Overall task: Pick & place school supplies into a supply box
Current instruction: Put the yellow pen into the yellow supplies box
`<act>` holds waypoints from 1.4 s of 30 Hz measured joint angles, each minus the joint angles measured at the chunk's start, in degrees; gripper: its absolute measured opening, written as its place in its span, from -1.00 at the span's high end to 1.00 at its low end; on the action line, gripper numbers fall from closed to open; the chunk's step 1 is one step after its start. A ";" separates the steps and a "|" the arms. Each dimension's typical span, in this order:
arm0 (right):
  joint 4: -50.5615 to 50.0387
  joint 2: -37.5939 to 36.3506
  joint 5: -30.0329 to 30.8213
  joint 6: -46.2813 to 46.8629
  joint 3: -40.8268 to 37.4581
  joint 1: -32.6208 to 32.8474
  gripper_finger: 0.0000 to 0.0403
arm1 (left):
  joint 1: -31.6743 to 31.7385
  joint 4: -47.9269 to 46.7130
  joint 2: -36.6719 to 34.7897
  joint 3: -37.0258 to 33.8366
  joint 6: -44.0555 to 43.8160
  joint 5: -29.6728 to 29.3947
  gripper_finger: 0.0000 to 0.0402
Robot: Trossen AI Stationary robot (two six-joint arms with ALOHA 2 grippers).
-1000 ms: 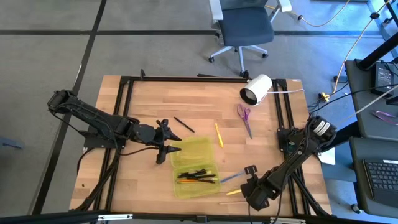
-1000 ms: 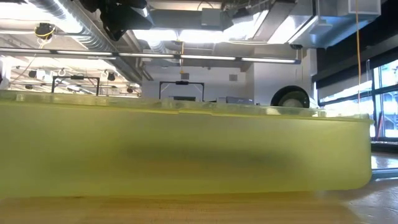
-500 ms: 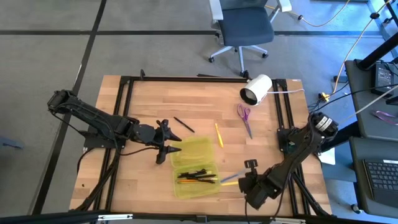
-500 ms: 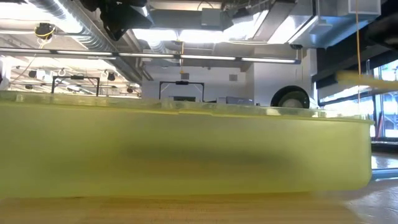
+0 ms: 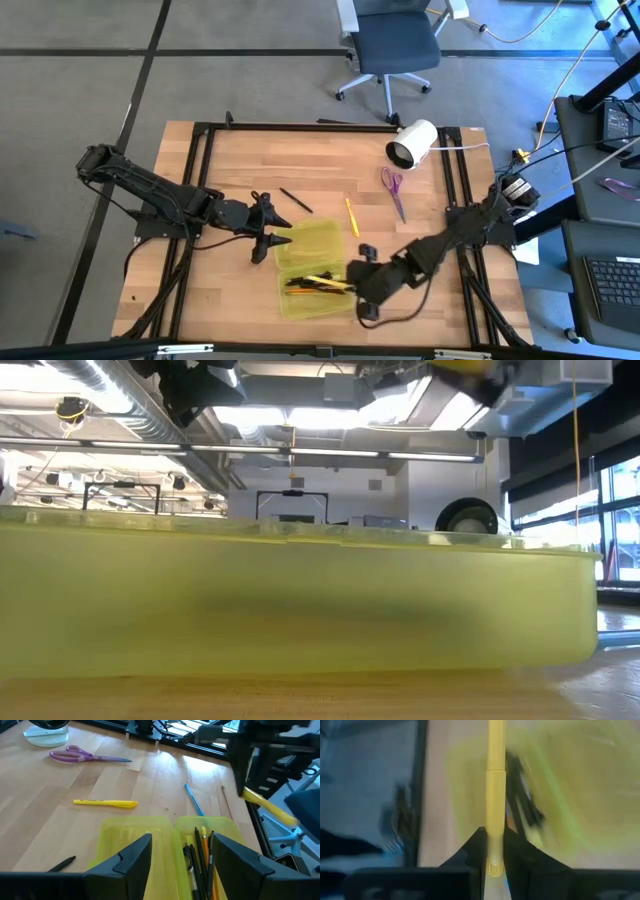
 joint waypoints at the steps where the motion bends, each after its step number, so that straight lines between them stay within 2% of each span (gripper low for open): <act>1: 2.78 0.53 -0.92 0.33 0.01 -0.71 0.75 | 0.00 0.02 0.00 0.00 0.00 0.00 0.02; 6: 10.45 4.76 -5.87 0.28 0.01 -2.79 0.75 | -0.02 -0.56 0.00 0.00 0.00 0.00 0.02; 20: 9.19 16.16 -13.67 1.37 -0.06 -3.88 0.75 | -0.02 -3.52 0.00 0.00 0.00 0.00 0.02; 28: 8.46 16.98 -14.24 1.31 -0.04 -4.27 0.74 | -0.02 -3.52 0.00 0.00 0.00 0.00 0.02; 42: 8.38 16.97 -14.59 0.92 -0.04 -4.37 0.51 | -0.01 -3.58 0.00 0.00 0.00 -0.02 0.02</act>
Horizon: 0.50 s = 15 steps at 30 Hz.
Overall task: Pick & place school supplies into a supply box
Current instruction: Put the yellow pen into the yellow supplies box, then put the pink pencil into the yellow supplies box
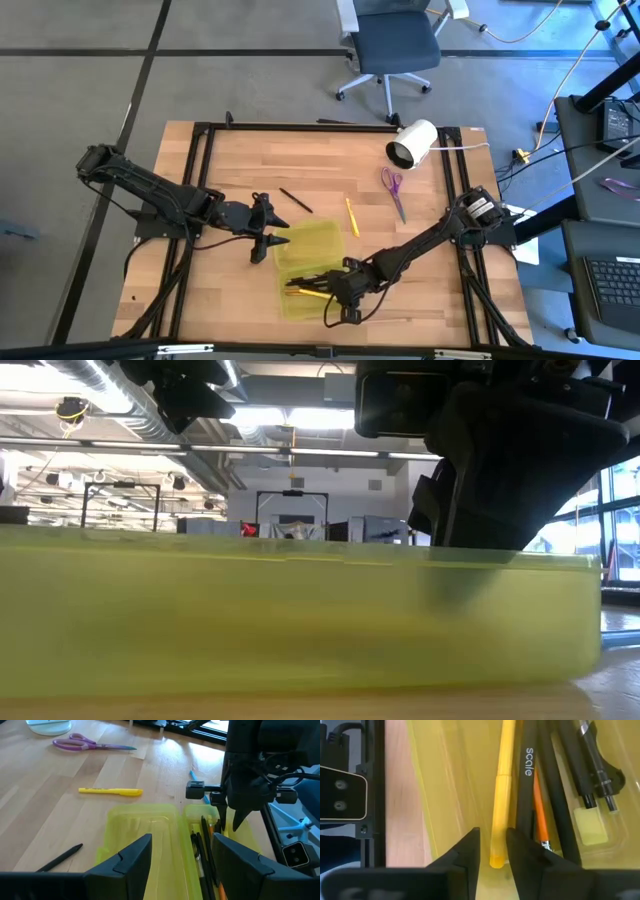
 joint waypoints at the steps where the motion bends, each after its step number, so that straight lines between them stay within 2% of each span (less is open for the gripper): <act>1: -0.22 -0.21 -0.07 -0.77 0.00 -0.18 0.49 | -0.01 -0.12 0.00 0.00 0.02 0.00 0.02; 9: -11.55 -6.46 0.65 -4.64 3.89 -1.03 0.42 | -0.01 -1.15 0.00 0.00 3.06 -0.15 0.02; 15: -20.87 -10.43 1.36 -4.55 4.92 4.54 0.42 | 0.00 -1.22 0.00 0.00 4.94 -0.19 0.02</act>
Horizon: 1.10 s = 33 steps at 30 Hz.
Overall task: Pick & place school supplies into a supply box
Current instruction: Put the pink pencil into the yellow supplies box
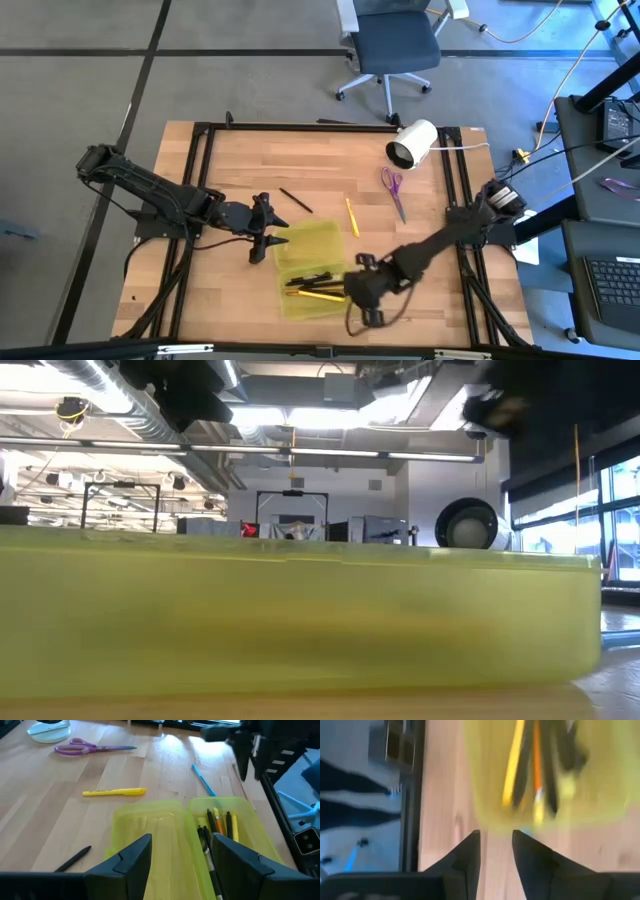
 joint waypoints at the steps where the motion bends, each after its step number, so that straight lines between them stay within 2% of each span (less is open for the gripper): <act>1: -1.44 -0.15 0.01 0.73 0.00 1.29 0.42 | -0.02 0.01 0.00 0.00 -0.23 -0.08 0.02; 5: -5.00 -0.10 0.15 6.03 -0.01 7.05 0.42 | 0.00 0.01 0.00 0.00 -0.06 -0.25 0.02; 11: -5.73 0.30 0.71 6.60 -0.02 15.21 0.42 | 0.00 0.03 0.00 0.00 1.98 -1.70 0.02; 14: -8.21 0.30 2.45 11.32 -0.02 18.28 0.42 | -0.02 0.02 0.00 0.00 2.12 -1.80 0.02; 18: -9.94 0.30 8.92 18.28 -0.04 22.21 0.42 | -0.01 0.03 0.00 0.00 2.06 -1.80 0.02; 23: -10.69 0.30 25.71 24.60 -0.04 27.92 0.42 | -0.02 0.04 0.00 0.00 2.10 -1.79 0.02; 25: -12.85 0.30 27.42 24.97 -0.02 29.26 0.42 | -0.01 0.05 0.00 0.00 2.07 -1.78 0.02; 29: -13.63 0.30 26.08 27.81 -0.07 30.94 0.42 | -0.02 0.05 0.00 0.00 2.11 -1.31 0.02; 30: -13.75 0.30 27.66 29.38 -0.10 31.41 0.42 | 0.01 0.05 0.00 0.00 2.10 -1.19 0.02; 33: -13.36 0.30 37.71 32.00 -1.42 34.10 0.42 | 0.01 0.05 0.00 0.00 2.10 -1.14 0.02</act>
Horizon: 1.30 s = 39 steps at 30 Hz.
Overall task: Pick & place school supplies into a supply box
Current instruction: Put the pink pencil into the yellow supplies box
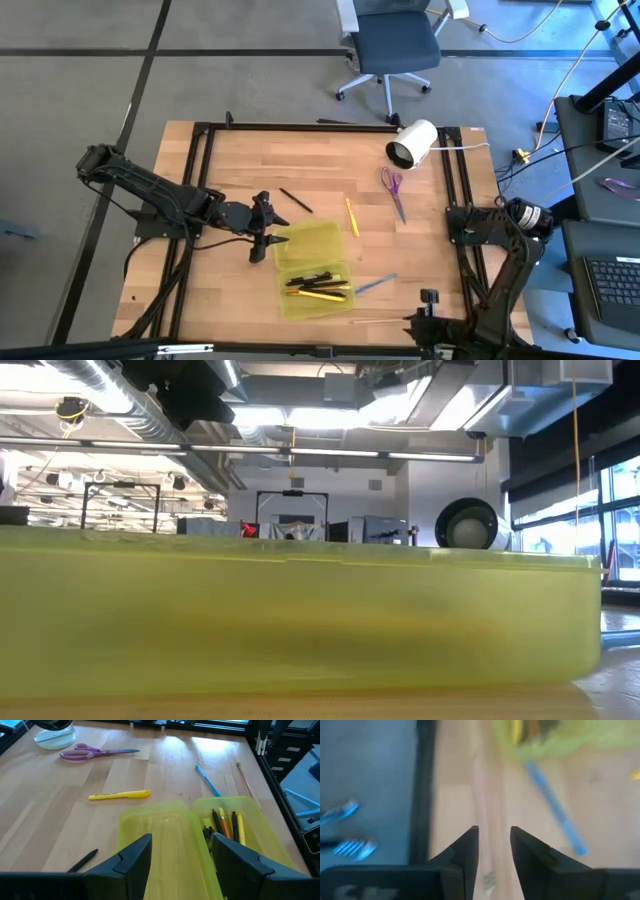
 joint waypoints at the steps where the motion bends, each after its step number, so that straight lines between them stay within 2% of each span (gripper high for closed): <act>1: -0.15 0.00 3.34 1.08 -0.71 1.23 0.42 | -0.02 -0.01 0.00 0.00 0.00 -0.03 0.02; 7: 2.73 0.00 12.14 12.78 -5.96 7.57 0.42 | -0.01 0.00 0.00 0.00 0.02 -0.11 0.02; 10: 7.92 0.00 15.27 13.11 -8.59 9.13 0.42 | -0.02 0.02 0.00 0.00 0.02 -0.28 0.02; 15: 18.69 0.00 15.61 13.07 -14.83 9.20 0.42 | -0.01 0.38 0.00 0.00 0.01 -0.55 0.02; 20: 29.81 -0.07 19.01 10.33 -22.26 9.13 0.42 | -0.02 1.50 0.00 0.00 -0.09 -1.79 0.02; 23: 35.01 0.09 18.18 6.51 -25.64 8.50 0.42 | 0.00 2.66 0.00 0.00 0.00 -1.81 0.02; 30: 53.98 -0.17 14.40 -3.13 -34.82 7.35 0.42 | 0.00 3.10 0.00 0.00 -0.13 -1.77 0.02; 32: 57.40 -0.10 11.78 -4.75 -36.43 7.09 0.42 | -0.01 3.08 0.00 0.00 -0.13 -1.77 0.02; 36: 59.84 0.02 6.13 -10.29 -37.39 5.84 0.42 | 0.00 3.06 0.00 0.00 -0.11 -1.77 0.02; 39: 59.15 0.00 3.91 -10.71 -37.66 4.60 0.42 | -0.02 3.06 0.00 0.00 -0.13 -1.79 0.02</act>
